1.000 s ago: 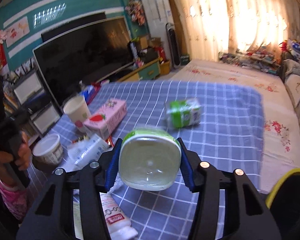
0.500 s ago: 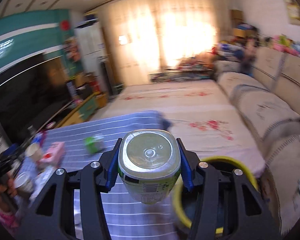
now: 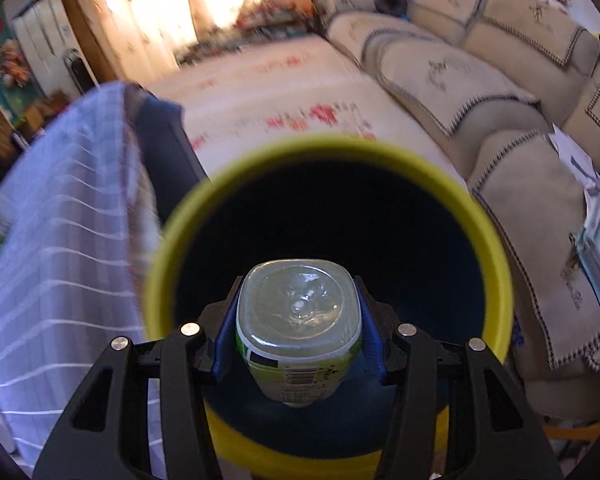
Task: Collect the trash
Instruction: 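Carry the bottle with the right tool over the yellow bin and release, then reach the left tool to the long white box and grasp it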
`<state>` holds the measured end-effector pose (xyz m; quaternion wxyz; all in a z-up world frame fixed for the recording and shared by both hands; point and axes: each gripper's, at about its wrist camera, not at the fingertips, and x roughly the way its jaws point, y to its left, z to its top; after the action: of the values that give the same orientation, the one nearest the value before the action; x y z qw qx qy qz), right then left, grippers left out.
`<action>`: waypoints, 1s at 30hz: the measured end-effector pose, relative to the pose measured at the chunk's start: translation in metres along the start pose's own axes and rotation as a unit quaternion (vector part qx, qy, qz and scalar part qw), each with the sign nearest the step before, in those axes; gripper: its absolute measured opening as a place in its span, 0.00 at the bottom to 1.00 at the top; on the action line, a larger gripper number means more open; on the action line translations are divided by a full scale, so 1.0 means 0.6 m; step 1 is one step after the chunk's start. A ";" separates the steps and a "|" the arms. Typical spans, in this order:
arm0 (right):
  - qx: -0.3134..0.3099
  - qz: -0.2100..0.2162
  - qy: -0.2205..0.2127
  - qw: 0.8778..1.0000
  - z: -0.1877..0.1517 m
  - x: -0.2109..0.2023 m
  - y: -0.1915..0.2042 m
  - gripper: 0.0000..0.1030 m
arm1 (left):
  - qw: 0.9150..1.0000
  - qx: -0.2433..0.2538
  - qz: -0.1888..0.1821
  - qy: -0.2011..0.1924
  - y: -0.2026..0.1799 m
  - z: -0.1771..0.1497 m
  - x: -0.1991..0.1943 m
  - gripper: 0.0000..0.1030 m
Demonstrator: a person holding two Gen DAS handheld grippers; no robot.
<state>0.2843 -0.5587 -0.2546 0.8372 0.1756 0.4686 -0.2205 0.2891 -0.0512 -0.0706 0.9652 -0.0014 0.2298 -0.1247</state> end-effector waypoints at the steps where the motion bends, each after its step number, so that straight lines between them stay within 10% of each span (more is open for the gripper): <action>1: 0.001 -0.004 0.010 1.000 0.000 0.013 0.004 0.48 | 1.000 0.001 -0.001 0.001 -0.002 -0.001 0.000 0.96; 20: 0.007 -0.017 0.025 1.000 0.008 0.038 0.000 0.51 | 0.999 0.023 -0.033 0.008 -0.017 -0.004 -0.002 0.96; 25: 0.005 -0.001 0.010 1.000 0.002 0.005 0.010 0.54 | 0.990 0.065 -0.123 0.014 -0.045 -0.007 -0.017 0.96; 30: 0.001 0.005 -0.003 1.000 -0.005 -0.026 0.015 0.59 | 0.959 0.161 -0.230 0.032 -0.099 -0.029 -0.048 0.96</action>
<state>0.2797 -0.5465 -0.2419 0.8398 0.1777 0.4648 -0.2170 0.2423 -0.1012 -0.0697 0.8902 0.1054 0.2305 -0.3786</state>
